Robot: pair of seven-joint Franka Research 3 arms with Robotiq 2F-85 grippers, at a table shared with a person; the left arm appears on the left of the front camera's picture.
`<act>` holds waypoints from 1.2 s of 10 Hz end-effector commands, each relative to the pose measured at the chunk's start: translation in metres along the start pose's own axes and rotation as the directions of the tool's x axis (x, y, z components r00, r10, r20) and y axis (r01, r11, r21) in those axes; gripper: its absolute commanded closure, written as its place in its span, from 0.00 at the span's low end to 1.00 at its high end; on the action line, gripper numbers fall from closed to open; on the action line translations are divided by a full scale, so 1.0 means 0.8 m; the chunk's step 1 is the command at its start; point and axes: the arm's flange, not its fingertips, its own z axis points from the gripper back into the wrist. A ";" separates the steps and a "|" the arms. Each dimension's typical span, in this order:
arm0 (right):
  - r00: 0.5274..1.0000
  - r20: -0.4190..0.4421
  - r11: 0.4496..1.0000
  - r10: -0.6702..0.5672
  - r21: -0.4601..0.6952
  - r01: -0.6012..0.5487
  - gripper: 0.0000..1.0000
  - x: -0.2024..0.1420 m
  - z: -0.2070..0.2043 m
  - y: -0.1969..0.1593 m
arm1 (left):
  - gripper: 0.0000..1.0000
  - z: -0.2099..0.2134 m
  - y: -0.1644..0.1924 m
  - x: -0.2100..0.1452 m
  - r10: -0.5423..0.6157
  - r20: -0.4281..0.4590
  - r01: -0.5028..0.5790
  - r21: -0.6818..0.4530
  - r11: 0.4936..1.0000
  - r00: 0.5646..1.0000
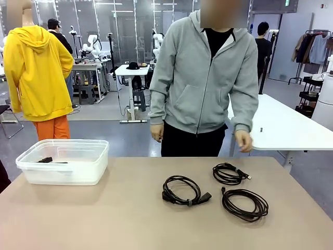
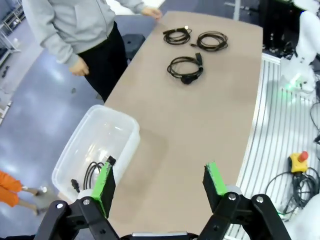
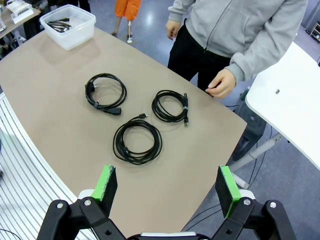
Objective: Organize and store the cables.
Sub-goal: Place the Power Cable into the Organizing box.
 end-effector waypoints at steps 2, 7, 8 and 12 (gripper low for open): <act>1.000 0.001 1.000 -0.002 0.000 0.002 0.00 -0.001 0.000 0.000 | 0.10 -0.003 -0.028 -0.020 -0.005 0.014 0.004 0.045 0.999 1.000; 1.000 0.001 1.000 -0.002 0.000 0.002 0.00 -0.001 0.000 0.000 | 0.10 0.001 -0.025 -0.021 -0.063 0.013 0.062 0.026 0.998 0.998; 1.000 0.001 1.000 -0.002 0.000 0.002 0.00 -0.001 0.000 0.000 | 0.10 0.000 -0.026 -0.020 -0.064 0.007 0.063 0.025 0.998 0.998; 1.000 0.001 1.000 -0.002 0.000 0.002 0.00 -0.001 0.000 0.000 | 0.10 0.002 -0.028 -0.018 -0.043 0.018 0.043 0.009 0.999 0.999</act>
